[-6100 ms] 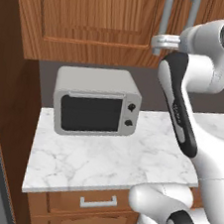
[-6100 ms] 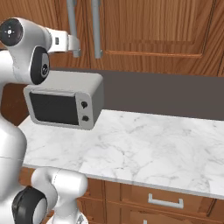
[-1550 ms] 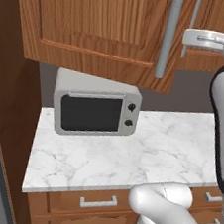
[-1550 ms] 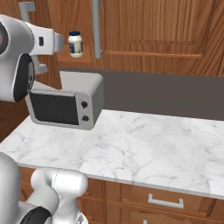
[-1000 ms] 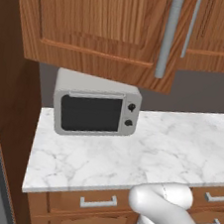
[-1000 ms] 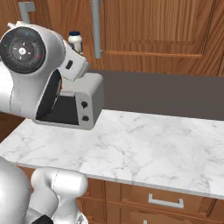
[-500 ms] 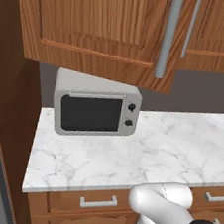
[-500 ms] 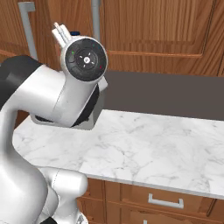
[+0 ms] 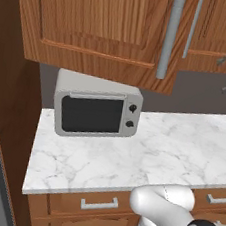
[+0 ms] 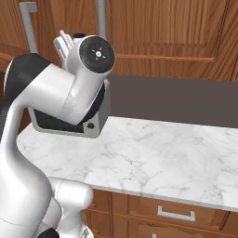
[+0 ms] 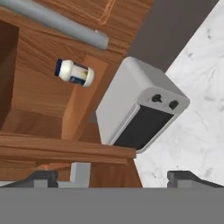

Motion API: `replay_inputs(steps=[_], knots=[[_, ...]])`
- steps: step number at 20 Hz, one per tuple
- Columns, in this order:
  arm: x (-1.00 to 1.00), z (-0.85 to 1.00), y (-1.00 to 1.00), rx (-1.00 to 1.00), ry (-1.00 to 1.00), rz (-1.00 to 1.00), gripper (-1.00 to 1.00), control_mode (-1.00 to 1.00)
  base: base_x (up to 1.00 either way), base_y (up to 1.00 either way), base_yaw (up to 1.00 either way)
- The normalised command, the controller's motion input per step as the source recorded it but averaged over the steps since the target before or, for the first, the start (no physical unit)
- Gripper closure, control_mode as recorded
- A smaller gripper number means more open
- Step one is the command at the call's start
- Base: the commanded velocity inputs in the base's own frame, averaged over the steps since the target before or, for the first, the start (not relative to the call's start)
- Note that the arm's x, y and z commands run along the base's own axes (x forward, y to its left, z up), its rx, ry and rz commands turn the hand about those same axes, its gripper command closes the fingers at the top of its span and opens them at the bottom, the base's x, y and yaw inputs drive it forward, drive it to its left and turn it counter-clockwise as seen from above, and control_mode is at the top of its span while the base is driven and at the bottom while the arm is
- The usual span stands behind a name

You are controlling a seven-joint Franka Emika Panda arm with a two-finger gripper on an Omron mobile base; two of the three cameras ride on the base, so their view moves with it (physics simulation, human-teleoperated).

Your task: The dining table condiment station is running low on mayonnaise. Refill the condiment station by opening the cabinet and taking the mayonnaise from the cabinet and placing it on the dining table.

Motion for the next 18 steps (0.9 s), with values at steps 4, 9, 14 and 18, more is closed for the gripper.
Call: replay_inputs(steps=[4,9,14,18], knots=[[0.45,-0.17,0.53,0.0,0.04,0.1,-1.0,-1.0,0.0,0.0,0.0],[0.41,-0.01,0.29,0.02,0.0,0.06,-1.0,-1.0,0.0,0.0,0.0],[0.44,0.0,0.01,0.1,0.0,0.01,-1.0,-1.0,0.0,0.0,0.0],[0.42,0.0,0.0,0.13,0.0,0.0,-1.0,-1.0,0.0,0.0,0.0]])
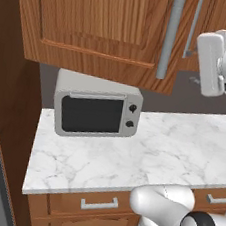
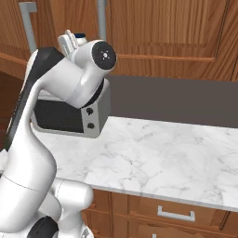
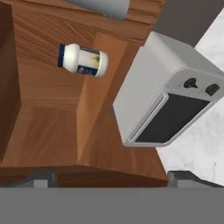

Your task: The dining table condiment station is running low on mayonnaise. Refill the condiment station by opening the cabinet and taking the mayonnaise from the cabinet and placing it on the dining table.

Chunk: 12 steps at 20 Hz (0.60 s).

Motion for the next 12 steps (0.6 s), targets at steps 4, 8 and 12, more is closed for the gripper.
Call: replay_inputs(steps=[4,8,12], knots=[[0.2,0.0,0.1,0.11,0.0,0.04,-1.0,-1.0,0.0,0.0,0.0],[0.0,0.0,0.45,0.08,0.09,0.17,-1.0,-1.0,0.0,0.0,0.0],[-0.12,0.0,0.61,0.07,0.14,0.23,-1.0,-1.0,0.0,0.0,0.0]])
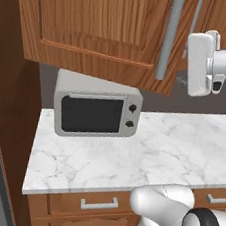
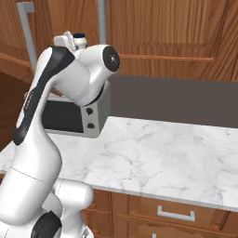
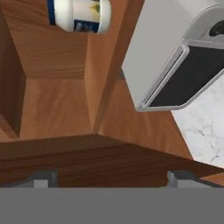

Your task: The dining table condiment station is running low on mayonnaise. Refill the condiment station by opening the cabinet and taking the mayonnaise from the cabinet and placing it on the dining table.

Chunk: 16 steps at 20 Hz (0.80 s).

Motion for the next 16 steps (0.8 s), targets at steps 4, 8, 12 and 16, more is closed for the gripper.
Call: replay_inputs(steps=[4,8,12,16], knots=[[-0.59,0.0,0.52,0.05,0.1,0.26,-1.0,-1.0,0.0,0.0,0.0],[-0.91,0.0,0.51,0.06,0.04,0.28,-1.0,-1.0,0.0,0.0,0.0],[-1.0,-0.1,0.69,0.03,0.0,0.3,-1.0,-1.0,0.0,0.0,0.0],[-0.98,-0.25,0.75,0.02,0.0,0.3,-1.0,-1.0,0.0,0.0,0.0]])
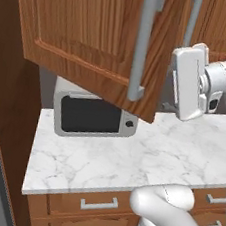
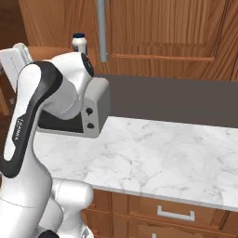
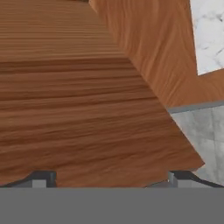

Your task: The dining table condiment station is running low on mayonnaise. Refill the condiment station by opening the cabinet and taking the mayonnaise from the cabinet and placing it on the dining table.

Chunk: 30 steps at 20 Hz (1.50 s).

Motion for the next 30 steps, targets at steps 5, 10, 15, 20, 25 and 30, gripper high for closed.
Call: replay_inputs(steps=[5,10,15,20,25,30], knots=[[-0.65,-0.35,0.88,0.01,0.0,0.24,-1.0,-1.0,0.0,0.0,0.0],[-0.19,-0.36,1.0,-0.01,0.0,0.14,-1.0,-1.0,0.0,0.0,0.0],[-0.07,-0.1,1.0,-0.04,-0.01,0.1,-1.0,-1.0,0.0,0.0,0.0],[-0.16,0.01,0.88,-0.04,-0.18,0.05,-1.0,-1.0,0.0,0.0,0.0],[-0.23,0.14,0.04,-0.04,-0.38,-0.01,-1.0,-1.0,0.0,0.0,0.0],[0.0,0.0,-0.63,-0.03,-0.23,-0.05,-1.0,-1.0,0.0,0.0,0.0]])
